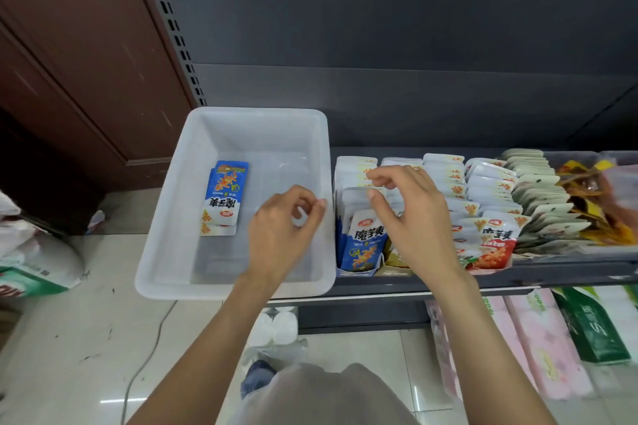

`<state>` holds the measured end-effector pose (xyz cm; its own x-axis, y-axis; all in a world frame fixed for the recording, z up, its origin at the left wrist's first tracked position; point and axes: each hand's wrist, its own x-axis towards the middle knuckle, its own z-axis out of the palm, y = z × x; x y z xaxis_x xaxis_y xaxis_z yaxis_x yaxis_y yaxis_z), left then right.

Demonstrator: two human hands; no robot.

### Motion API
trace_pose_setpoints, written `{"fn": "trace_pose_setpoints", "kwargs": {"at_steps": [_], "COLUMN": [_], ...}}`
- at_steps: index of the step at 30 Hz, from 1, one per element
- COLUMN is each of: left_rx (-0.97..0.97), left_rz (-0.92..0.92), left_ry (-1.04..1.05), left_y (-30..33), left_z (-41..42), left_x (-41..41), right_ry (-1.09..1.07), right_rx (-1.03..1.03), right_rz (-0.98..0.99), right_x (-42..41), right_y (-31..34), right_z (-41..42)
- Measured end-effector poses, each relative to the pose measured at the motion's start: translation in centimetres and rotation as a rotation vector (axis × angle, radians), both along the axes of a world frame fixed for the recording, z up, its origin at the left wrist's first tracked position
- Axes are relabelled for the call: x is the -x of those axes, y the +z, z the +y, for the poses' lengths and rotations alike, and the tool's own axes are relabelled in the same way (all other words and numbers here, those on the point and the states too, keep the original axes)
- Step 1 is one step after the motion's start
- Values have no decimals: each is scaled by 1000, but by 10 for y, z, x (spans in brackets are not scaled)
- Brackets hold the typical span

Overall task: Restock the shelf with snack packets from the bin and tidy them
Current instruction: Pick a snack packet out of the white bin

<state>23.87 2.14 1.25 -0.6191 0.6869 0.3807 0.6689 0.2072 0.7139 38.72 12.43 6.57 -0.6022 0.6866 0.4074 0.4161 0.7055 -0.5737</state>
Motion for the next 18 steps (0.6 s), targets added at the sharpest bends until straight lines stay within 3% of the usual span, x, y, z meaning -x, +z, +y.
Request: {"fn": "trace_pose_setpoints", "kwargs": {"at_steps": [4,7,10,12,15,18], "left_rx": [-19,308,724,890,939,955], "left_rz": [-32,-12,-100,-79,-39,16], "left_ry": [216,274,189,66,-97,-171], "left_y": [-20,-54,-75,-83,-88,-85], "left_z": [-31,-43,-42,-42,-47,-53], "left_x": [53,98,124,132,136,138], "right_ry": [189,292,400,525,692,645], "right_rx": [79,79,67,-16,-178,-147], "right_rz": [62,-206,-517,-706,-945,-1031], "right_x": [53,119,188,222,244,237], "right_y": [2,-25,-62,-87,-114,-120], "right_z": [-22,-31,-32,-28,-19,-14]}}
